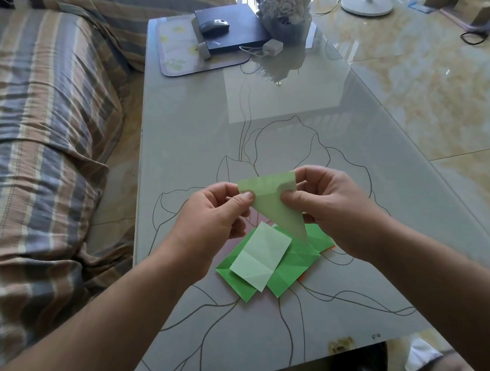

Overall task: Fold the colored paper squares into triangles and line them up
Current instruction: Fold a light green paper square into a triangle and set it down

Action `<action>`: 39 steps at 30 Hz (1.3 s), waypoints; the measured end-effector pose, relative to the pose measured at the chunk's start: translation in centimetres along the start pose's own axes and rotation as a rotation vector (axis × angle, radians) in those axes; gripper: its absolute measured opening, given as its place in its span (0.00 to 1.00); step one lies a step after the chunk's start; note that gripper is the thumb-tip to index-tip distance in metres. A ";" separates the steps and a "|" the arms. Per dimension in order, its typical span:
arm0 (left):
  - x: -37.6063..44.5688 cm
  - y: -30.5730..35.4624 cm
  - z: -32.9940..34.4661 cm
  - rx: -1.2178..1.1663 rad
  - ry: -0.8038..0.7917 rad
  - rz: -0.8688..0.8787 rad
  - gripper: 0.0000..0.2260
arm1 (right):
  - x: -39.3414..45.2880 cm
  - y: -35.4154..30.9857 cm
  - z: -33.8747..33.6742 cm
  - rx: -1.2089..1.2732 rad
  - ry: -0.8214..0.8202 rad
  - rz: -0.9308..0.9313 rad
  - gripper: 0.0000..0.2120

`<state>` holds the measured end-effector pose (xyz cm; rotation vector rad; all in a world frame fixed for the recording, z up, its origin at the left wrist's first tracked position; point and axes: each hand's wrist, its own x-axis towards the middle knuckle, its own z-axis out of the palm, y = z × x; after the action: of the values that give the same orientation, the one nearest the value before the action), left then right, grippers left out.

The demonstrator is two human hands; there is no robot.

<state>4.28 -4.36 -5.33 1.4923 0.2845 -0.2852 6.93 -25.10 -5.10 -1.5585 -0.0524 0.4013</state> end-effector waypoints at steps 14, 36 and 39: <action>-0.1 0.3 -0.4 0.057 -0.008 0.123 0.04 | 0.2 -0.3 -0.2 0.030 0.002 0.037 0.05; -0.6 0.3 0.2 0.037 0.103 0.269 0.04 | -0.1 0.1 0.4 -0.054 0.121 -0.204 0.04; -0.7 0.5 0.4 -0.030 0.111 0.262 0.04 | -0.2 -0.1 0.6 -0.008 0.096 -0.191 0.05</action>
<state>3.83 -4.70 -4.58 1.4989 0.1778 0.0121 6.55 -24.55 -4.98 -1.5632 -0.1274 0.1755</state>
